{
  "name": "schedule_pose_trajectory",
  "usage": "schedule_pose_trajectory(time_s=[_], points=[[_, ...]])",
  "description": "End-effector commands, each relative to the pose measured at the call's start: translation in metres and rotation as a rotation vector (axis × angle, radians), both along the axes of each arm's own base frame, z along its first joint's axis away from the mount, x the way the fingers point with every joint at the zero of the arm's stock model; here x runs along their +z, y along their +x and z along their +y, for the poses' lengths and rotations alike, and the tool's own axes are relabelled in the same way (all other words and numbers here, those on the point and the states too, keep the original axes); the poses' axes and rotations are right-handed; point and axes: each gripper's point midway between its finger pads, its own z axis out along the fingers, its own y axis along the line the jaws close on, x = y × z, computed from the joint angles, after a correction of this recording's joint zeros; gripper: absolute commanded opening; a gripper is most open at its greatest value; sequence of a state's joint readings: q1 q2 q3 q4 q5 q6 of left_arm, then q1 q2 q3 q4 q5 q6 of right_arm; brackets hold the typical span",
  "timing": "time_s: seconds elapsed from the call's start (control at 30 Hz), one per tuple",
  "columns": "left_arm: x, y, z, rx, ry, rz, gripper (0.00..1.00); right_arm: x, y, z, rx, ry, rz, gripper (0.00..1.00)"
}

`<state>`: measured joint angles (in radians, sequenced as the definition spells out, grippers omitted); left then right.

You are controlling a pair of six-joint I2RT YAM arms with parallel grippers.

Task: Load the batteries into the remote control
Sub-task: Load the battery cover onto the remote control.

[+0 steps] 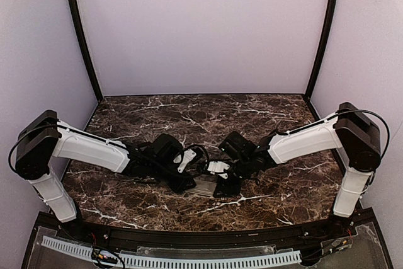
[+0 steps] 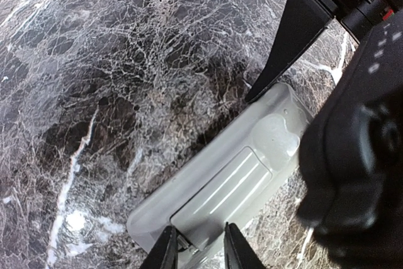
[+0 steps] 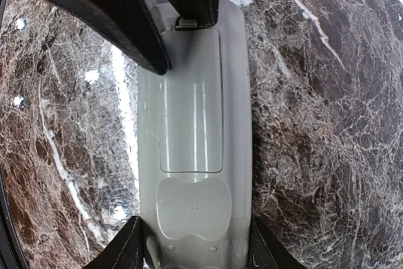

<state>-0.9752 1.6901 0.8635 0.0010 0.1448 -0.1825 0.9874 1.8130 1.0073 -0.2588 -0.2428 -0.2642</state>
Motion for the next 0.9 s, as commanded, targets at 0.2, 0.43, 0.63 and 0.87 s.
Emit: schedule_pose_trajectory(time_s=[0.2, 0.43, 0.63, 0.87], points=[[-0.001, -0.002, 0.003, 0.0, 0.026, -0.005, 0.3, -0.021, -0.002, -0.013, -0.014, -0.051, 0.017, 0.43], [0.013, 0.003, 0.0, 0.015, -0.002, -0.036, 0.3, -0.022, -0.002, -0.013, -0.014, -0.052, 0.016, 0.42], [0.025, 0.008, -0.002, 0.031, -0.024, -0.067, 0.3, -0.022, -0.002, -0.013, -0.016, -0.056, 0.017, 0.42], [0.034, 0.009, -0.004, 0.031, -0.048, -0.077, 0.31, -0.023, -0.002, -0.014, -0.014, -0.06, 0.017, 0.42]])
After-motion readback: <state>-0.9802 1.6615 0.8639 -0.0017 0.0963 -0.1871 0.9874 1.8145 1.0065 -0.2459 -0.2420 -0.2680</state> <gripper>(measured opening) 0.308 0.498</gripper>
